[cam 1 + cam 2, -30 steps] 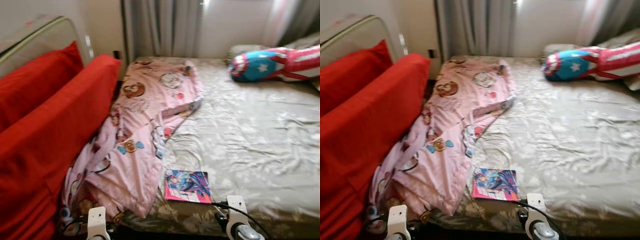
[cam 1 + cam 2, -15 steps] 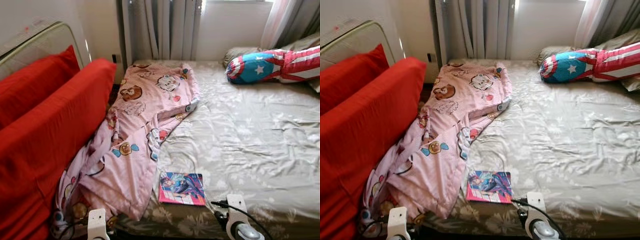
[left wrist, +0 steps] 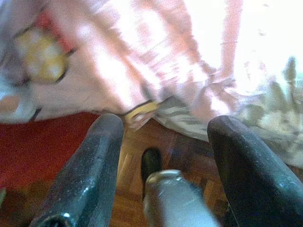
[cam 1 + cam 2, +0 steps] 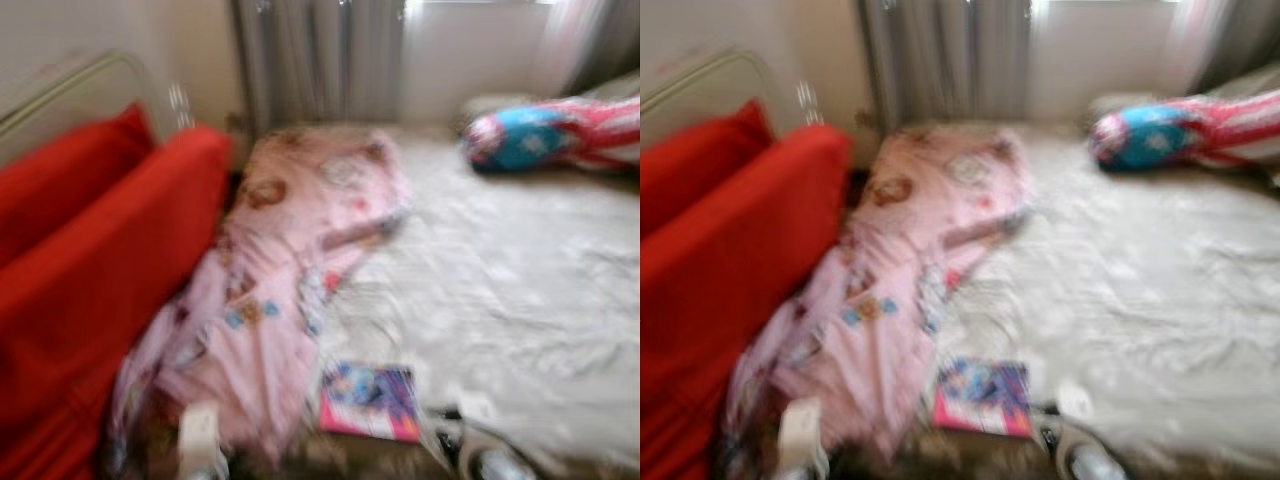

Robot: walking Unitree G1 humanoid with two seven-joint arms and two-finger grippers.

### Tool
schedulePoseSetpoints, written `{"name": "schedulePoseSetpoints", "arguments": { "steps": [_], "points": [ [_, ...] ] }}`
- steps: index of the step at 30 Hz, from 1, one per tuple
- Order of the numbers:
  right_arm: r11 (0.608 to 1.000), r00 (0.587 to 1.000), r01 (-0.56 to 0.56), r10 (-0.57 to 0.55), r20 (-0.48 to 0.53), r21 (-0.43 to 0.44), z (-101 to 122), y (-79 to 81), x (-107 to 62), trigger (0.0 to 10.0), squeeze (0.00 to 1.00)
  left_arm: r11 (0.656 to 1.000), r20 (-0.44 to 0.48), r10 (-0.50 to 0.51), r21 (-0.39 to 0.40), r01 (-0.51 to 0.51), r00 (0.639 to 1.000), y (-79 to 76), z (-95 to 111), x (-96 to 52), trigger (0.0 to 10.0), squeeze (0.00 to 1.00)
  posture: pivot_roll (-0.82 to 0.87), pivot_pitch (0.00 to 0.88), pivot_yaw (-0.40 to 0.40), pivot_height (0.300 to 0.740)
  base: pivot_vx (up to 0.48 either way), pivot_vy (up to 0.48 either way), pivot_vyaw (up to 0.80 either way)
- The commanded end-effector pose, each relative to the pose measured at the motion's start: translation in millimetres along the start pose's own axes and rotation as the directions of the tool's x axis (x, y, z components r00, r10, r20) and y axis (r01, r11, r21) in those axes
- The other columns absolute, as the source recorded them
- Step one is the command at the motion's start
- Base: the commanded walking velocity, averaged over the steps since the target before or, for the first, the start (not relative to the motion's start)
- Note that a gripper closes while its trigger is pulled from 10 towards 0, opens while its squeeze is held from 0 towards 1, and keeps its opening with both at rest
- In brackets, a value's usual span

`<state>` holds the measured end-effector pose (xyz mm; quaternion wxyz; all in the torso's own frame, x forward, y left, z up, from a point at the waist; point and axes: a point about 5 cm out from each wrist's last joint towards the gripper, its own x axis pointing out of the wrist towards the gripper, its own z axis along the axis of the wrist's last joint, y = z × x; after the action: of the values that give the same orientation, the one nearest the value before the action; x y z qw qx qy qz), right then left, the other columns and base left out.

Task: Clean up the room

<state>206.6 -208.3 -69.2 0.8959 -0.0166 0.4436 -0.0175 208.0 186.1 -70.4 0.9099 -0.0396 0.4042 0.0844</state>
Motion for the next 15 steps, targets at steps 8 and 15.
{"name": "schedulePoseSetpoints", "arguments": {
  "steps": [8, 15],
  "points": [
    [0.999, 0.998, -0.045, 0.045, 0.045, 0.007, 9.9, 14.2, 2.2, 10.0, 0.0, 0.999, -0.037, 0.025, 0.021, -0.024, 0.999, 12.8, -12.9, -3.3, 10.0, 0.0, -0.06, 0.0, -0.014, 0.74, 0.0, 0.0, 0.37],
    [0.998, 0.994, -0.054, 0.051, 0.101, 0.023, 13.4, 15.5, 1.6, 10.0, 0.0, 1.0, 0.015, 0.001, 0.025, -0.001, 1.0, 12.3, -9.2, -3.7, 10.0, 0.0, -0.06, 0.0, -0.007, 0.74, 0.0, 0.0, 0.0]
  ]
}}
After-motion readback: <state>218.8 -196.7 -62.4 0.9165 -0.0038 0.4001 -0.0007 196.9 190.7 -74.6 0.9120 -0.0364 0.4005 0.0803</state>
